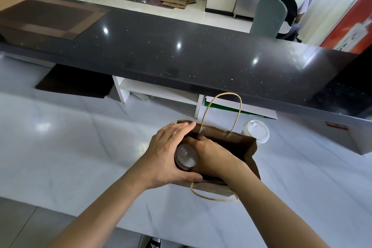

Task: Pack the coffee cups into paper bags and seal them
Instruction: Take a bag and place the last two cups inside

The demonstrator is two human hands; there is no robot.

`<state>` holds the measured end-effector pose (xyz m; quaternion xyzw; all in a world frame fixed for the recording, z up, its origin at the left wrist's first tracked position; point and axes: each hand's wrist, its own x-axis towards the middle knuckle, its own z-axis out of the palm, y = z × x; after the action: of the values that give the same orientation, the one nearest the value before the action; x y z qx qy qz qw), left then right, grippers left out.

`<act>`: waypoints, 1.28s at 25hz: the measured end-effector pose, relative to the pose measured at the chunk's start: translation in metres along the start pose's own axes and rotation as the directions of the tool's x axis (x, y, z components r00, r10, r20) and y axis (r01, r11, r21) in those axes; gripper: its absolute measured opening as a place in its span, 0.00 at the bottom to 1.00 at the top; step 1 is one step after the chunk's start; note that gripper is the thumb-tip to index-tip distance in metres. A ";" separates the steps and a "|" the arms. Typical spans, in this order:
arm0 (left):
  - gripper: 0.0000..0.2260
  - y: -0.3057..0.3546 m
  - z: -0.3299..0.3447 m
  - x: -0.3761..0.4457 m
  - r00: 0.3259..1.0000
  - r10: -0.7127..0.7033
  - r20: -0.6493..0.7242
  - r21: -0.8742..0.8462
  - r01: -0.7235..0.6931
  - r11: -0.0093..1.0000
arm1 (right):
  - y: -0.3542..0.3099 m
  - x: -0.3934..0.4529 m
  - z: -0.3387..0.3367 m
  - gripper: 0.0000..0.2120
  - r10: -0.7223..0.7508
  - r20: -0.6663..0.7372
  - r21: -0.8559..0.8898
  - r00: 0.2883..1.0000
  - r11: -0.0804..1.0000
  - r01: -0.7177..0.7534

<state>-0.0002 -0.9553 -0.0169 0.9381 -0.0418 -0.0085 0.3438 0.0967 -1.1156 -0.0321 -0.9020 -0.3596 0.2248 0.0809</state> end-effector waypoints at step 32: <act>0.53 -0.006 0.003 -0.004 1.000 -0.010 -0.016 -0.072 0.009 0.997 | 0.148 -0.019 -0.009 0.41 0.662 -0.336 0.396 0.670 0.744 -0.538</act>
<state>-0.0042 -0.9526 -0.0232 0.9252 -0.0341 -0.0041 0.3778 0.1797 -1.2360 -0.0629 -0.9767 0.0232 0.0662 0.2028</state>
